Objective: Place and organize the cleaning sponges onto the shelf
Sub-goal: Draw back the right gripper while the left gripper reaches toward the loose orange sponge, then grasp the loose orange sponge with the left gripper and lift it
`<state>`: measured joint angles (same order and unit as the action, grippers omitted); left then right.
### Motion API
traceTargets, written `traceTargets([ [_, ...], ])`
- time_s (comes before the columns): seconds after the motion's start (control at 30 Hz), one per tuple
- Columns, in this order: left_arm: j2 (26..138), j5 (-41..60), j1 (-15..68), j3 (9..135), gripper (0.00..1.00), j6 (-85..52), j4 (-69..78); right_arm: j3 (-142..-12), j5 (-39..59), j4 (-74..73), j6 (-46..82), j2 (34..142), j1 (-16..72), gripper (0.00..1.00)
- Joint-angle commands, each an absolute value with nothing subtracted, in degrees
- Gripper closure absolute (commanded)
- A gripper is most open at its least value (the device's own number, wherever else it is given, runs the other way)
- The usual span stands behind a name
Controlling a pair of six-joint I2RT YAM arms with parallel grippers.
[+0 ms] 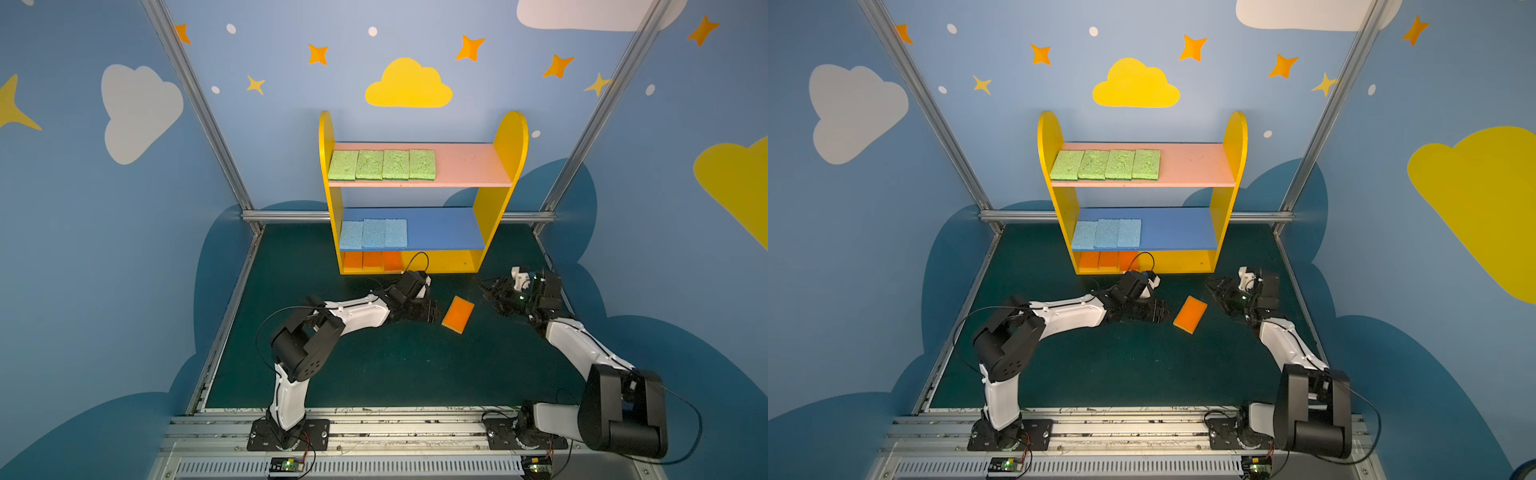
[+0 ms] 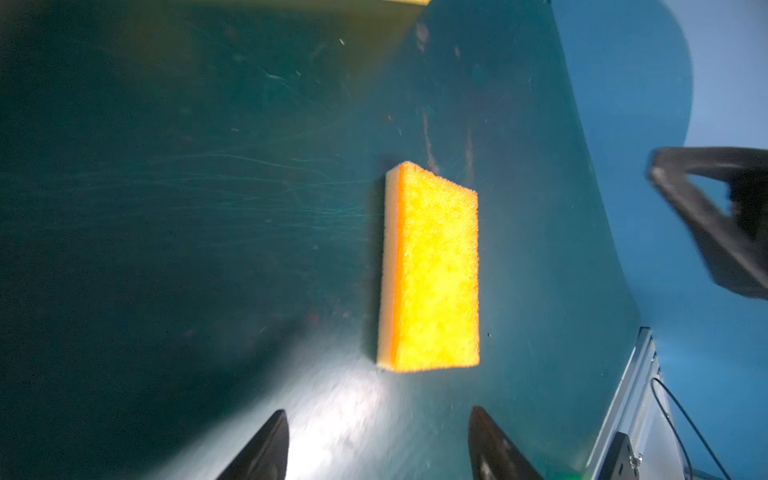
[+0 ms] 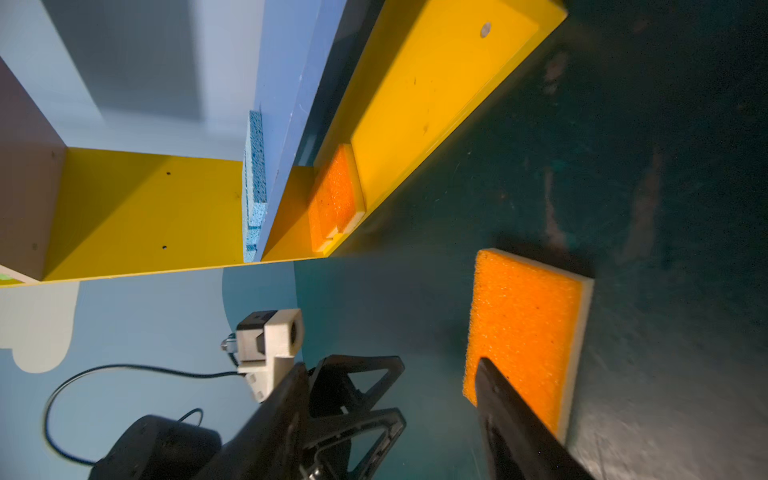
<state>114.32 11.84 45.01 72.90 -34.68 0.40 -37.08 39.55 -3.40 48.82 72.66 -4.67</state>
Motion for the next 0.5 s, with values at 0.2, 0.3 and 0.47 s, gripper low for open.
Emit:
traceTargets([
  [0.2,124.6,12.4,47.7,82.7,0.33,-35.3,-1.7,-34.8,43.8,-3.7,49.7,70.9,-6.8,0.37],
  [0.3,126.6,12.5,47.8,83.3,0.36,-36.5,-0.4,-34.1,43.9,-4.6,50.1,70.8,-6.9,0.37],
  [0.47,129.0,14.5,48.3,85.2,0.64,-37.4,0.4,-33.7,43.5,-4.9,50.2,70.7,-7.1,0.37],
])
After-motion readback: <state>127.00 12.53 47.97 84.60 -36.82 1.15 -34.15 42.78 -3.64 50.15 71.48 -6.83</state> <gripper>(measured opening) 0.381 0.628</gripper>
